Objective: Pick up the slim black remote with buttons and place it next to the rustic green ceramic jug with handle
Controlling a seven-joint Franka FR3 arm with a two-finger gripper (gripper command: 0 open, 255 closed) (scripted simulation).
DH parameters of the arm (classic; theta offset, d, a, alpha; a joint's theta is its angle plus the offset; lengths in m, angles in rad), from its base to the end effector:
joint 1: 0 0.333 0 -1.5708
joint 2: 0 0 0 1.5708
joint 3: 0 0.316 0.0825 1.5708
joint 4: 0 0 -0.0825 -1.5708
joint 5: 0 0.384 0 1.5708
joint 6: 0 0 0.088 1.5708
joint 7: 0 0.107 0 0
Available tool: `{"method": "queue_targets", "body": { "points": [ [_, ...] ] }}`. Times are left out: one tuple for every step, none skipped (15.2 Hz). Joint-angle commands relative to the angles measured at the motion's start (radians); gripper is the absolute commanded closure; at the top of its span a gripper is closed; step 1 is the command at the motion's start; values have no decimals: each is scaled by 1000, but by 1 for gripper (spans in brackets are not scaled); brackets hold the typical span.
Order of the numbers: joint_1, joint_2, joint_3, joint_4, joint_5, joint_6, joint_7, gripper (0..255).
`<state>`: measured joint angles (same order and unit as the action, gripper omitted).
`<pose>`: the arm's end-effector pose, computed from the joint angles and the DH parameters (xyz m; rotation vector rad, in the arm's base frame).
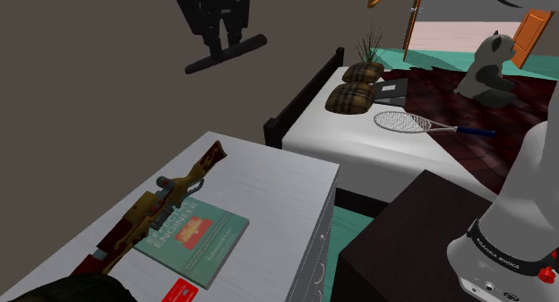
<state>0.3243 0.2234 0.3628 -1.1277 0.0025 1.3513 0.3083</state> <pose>0.4768 0.3491 0.6874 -3.0107 -0.5642 0.0396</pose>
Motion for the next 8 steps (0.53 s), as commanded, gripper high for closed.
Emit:
{"method": "queue_targets", "body": {
  "points": [
    [19,-42,15,-63,11,26,40,255],
    [27,-61,23,-89,17,35,58,255],
    [36,-78,30,-112,22,43,77,255],
    [46,-94,39,-132,26,50,96,255],
    [56,-108,47,-151,31,56,115,255],
    [66,-121,55,-168,35,62,135,255],
    [76,-133,64,-183,38,68,155,255],
    [87,-144,73,-196,41,73,175,255]
  ]
}}
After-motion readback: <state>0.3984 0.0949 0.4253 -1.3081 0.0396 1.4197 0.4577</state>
